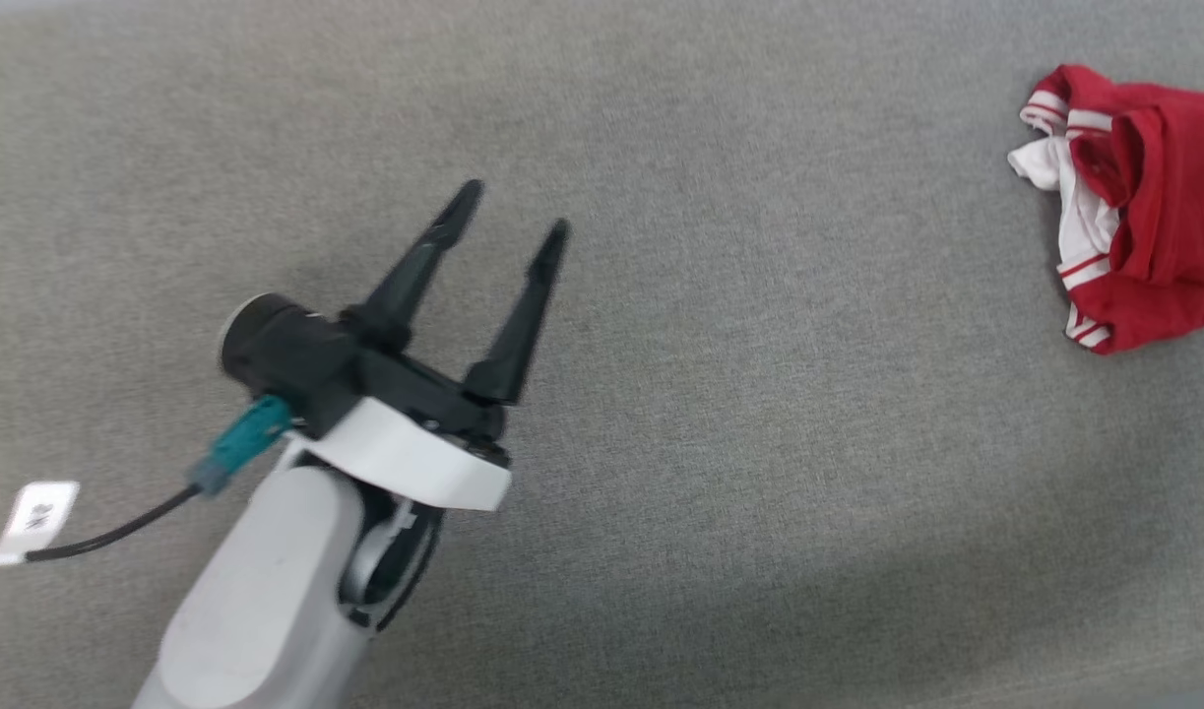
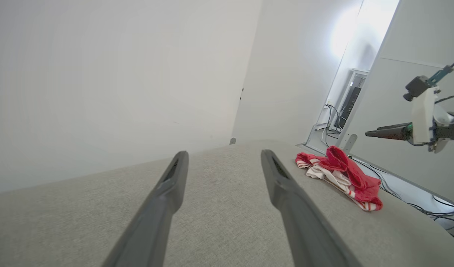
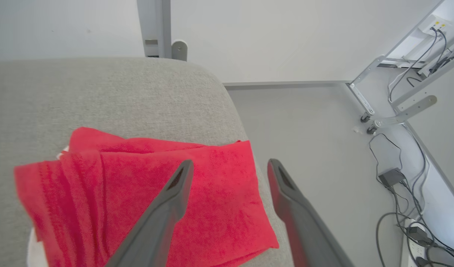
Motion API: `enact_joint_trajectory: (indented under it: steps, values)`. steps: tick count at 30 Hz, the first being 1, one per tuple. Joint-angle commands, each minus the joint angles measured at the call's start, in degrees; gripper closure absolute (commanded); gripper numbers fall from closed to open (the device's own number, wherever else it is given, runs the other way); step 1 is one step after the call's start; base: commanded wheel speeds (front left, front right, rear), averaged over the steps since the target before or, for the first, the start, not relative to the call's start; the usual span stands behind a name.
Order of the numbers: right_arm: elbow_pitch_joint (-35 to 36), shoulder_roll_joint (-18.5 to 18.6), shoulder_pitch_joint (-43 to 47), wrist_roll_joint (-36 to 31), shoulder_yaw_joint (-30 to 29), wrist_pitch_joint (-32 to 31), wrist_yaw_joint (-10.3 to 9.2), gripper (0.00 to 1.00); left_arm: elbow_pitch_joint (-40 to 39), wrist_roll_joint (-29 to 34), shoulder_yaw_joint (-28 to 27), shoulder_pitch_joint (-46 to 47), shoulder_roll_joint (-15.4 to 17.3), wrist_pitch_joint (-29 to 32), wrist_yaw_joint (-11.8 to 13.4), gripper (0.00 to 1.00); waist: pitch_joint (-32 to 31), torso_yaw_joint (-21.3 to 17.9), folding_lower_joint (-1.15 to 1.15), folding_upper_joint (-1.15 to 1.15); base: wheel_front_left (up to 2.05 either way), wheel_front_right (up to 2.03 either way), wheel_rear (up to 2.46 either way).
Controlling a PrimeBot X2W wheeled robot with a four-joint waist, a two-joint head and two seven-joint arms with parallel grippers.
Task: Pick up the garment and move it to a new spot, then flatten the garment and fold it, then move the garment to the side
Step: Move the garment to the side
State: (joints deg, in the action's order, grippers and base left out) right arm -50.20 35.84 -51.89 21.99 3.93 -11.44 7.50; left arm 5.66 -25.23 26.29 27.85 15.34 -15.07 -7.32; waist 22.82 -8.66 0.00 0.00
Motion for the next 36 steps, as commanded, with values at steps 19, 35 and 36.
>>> enact_joint_trajectory:
  steps: [19,35,36]
  values:
    - [14.9,-9.1,13.4,6.3,4.1,13.8,-0.01,0.00,-4.5,4.9,-19.1,-14.7,-3.7,-0.1,-0.2,0.00,-10.5,6.0,0.00,0.00,0.00,0.00,0.00]
    - [29.9,-15.4,34.8,5.3,0.1,21.0,-0.01,0.00,-5.2,8.7,-27.8,-29.0,-6.3,-0.1,-0.2,0.00,-18.3,10.7,0.00,0.00,0.00,0.00,0.00]
    - [30.9,-15.5,36.1,4.6,-0.4,21.4,-0.01,0.00,-5.4,8.7,-28.4,-29.6,-6.5,-0.1,-0.2,0.00,-18.6,10.9,0.00,0.00,0.00,0.00,0.00]
